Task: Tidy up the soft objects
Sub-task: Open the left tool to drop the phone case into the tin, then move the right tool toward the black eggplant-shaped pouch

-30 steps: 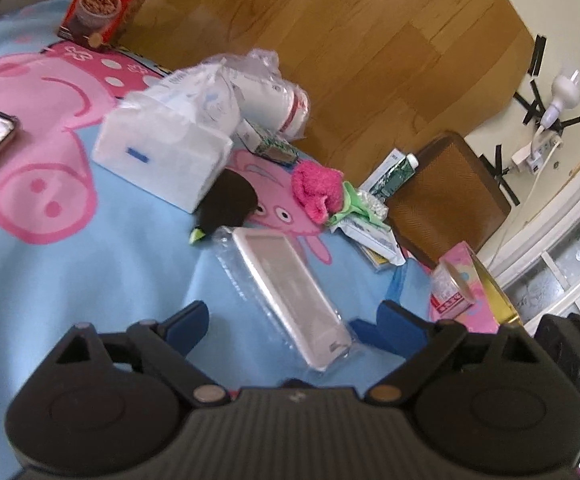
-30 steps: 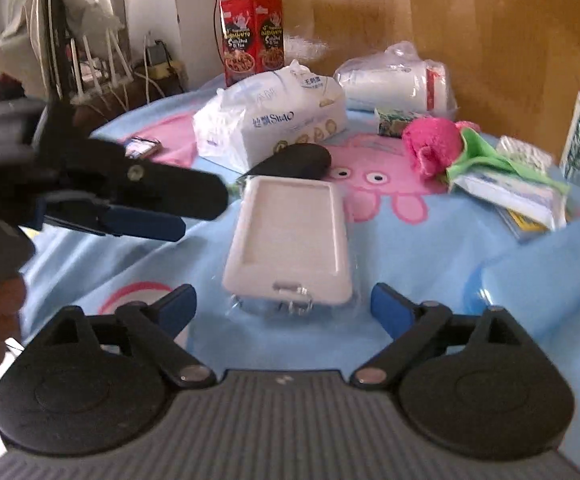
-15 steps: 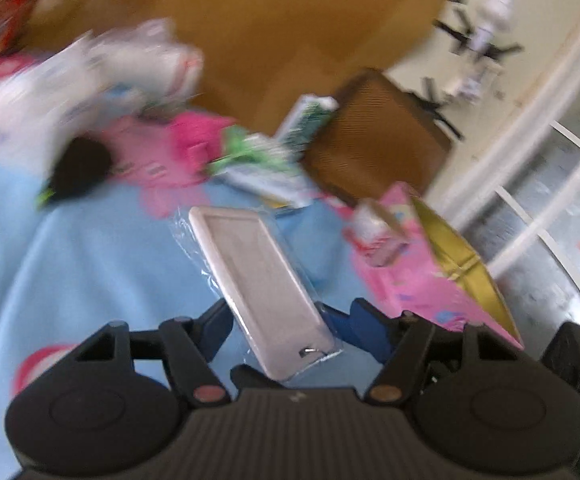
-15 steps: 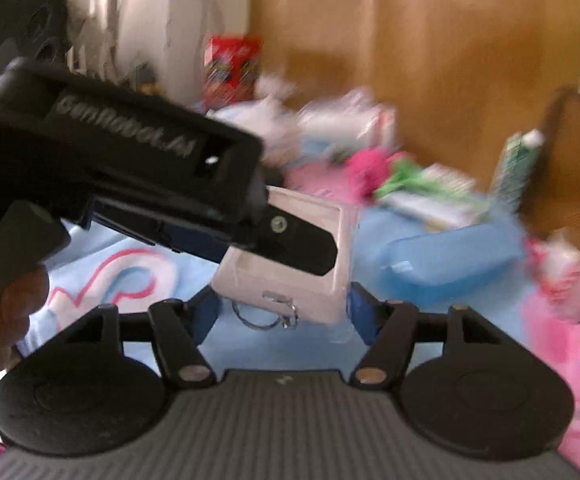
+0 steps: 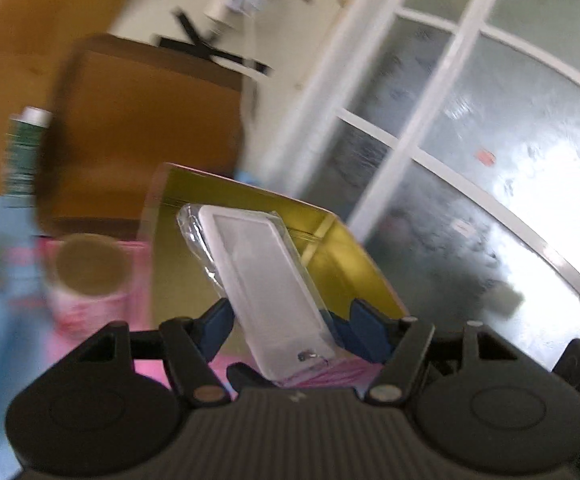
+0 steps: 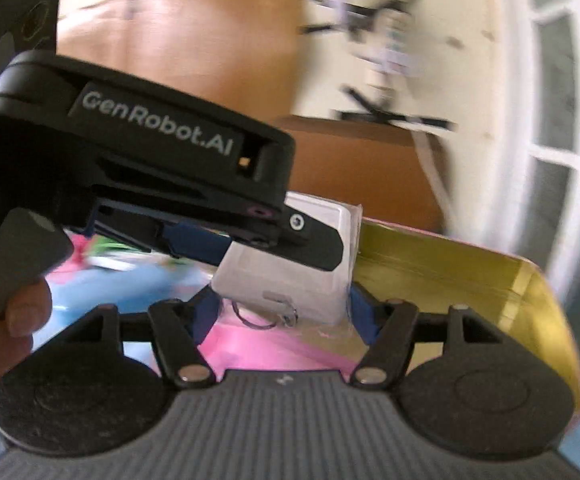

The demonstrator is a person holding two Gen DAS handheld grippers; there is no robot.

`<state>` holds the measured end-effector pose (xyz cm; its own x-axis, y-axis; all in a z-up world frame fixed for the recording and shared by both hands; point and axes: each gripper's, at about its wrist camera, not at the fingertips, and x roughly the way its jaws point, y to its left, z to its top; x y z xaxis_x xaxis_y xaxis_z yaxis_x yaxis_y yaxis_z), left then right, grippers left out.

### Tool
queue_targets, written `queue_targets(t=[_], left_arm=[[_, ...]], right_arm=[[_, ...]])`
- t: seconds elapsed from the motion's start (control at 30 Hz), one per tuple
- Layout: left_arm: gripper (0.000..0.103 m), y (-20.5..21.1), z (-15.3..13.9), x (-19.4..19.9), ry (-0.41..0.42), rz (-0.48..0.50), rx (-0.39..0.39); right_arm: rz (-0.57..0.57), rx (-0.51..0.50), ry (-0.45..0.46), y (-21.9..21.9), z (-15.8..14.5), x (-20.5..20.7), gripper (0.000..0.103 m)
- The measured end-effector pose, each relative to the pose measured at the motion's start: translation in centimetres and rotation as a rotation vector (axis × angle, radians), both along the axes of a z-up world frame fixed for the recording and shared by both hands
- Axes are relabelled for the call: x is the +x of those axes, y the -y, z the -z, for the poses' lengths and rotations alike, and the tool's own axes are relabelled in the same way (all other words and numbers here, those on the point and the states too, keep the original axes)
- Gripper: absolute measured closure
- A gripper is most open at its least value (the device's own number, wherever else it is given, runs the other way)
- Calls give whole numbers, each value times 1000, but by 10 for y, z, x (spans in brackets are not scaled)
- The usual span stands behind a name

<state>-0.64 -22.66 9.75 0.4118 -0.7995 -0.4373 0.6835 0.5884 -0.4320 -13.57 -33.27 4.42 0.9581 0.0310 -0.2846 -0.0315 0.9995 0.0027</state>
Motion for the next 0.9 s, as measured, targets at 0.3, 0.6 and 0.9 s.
queue_targets(t=[0.3,0.6,0.9], left_arm=[[31,47,24,4,-27,5,52],[21,-104,13,-23,96,-185,13],[21,-298,67,-76,38,-574,85]], right_arm=[[186,113,-72,52,33,8,12],[109,66,85,-1,16,4,12],[-352,81,-40,-152,5,49,25]])
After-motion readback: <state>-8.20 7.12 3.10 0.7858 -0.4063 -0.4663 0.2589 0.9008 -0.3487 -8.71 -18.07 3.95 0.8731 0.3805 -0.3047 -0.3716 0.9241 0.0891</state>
